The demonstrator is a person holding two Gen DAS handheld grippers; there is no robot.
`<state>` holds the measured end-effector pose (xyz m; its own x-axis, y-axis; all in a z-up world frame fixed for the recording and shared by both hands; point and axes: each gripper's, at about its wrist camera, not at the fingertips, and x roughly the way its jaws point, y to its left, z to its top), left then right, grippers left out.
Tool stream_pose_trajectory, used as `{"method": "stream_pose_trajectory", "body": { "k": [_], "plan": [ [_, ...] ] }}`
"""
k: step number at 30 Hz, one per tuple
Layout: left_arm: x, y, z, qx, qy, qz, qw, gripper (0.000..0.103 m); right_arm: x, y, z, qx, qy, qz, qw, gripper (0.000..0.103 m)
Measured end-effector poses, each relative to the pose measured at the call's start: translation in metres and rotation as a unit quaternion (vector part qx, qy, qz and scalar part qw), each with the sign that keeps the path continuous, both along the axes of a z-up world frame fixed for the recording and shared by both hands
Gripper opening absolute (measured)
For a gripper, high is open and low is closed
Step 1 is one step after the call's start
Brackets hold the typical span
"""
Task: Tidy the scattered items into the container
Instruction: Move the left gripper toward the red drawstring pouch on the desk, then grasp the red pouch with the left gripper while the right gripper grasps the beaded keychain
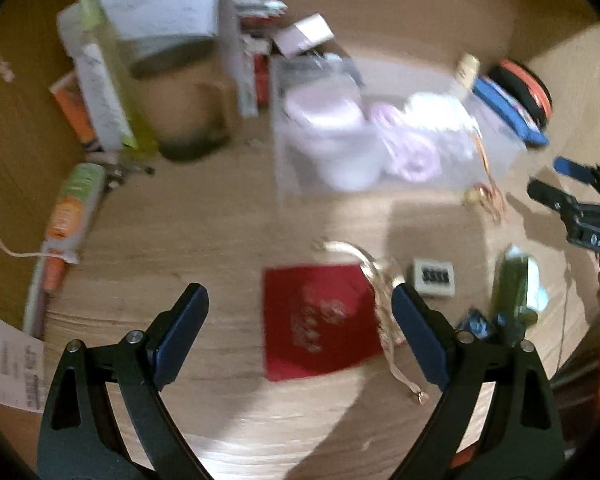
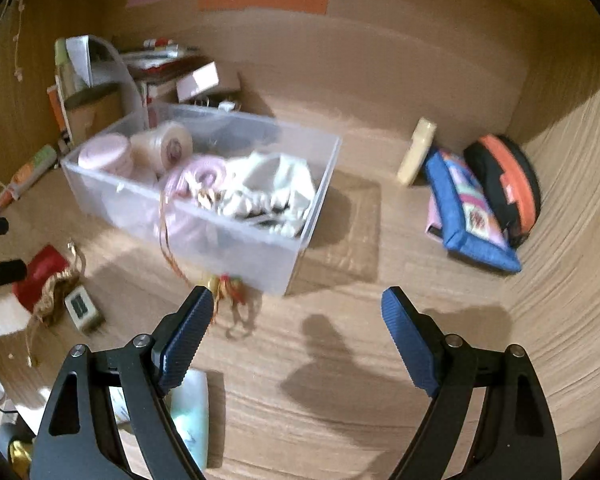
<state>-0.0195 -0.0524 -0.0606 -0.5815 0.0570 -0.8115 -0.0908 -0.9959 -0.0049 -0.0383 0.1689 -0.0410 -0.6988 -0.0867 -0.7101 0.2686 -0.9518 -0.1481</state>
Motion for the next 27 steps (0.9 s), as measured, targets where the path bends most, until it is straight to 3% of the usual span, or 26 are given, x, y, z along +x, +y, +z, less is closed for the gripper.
{"method": "stream_pose_trajectory", "body": {
  "k": [4, 13, 18, 23, 27],
  "plan": [
    [0.002, 0.016, -0.016, -0.027, -0.015, -0.015, 0.9994, 0.094, 0.000, -0.002, -0.015, 0.001, -0.020, 0.013, 1.000, 0.084],
    [-0.006, 0.020, -0.030, -0.011, -0.042, -0.015, 0.9990, 0.094, -0.020, -0.015, -0.032, -0.031, -0.070, 0.051, 0.996, 0.084],
    [-0.007, 0.013, -0.030, 0.002, -0.034, -0.001, 0.9994, 0.094, -0.027, -0.029, -0.035, -0.043, -0.082, 0.067, 0.993, 0.082],
    [-0.001, 0.005, -0.029, 0.003, -0.016, 0.006, 0.9998, 0.087, -0.031, -0.042, -0.037, -0.036, -0.089, 0.079, 0.992, 0.064],
    [0.002, 0.002, -0.027, 0.003, -0.006, 0.012, 0.9999, 0.071, -0.037, -0.048, -0.040, -0.035, -0.098, 0.080, 0.991, 0.054]
  ]
}}
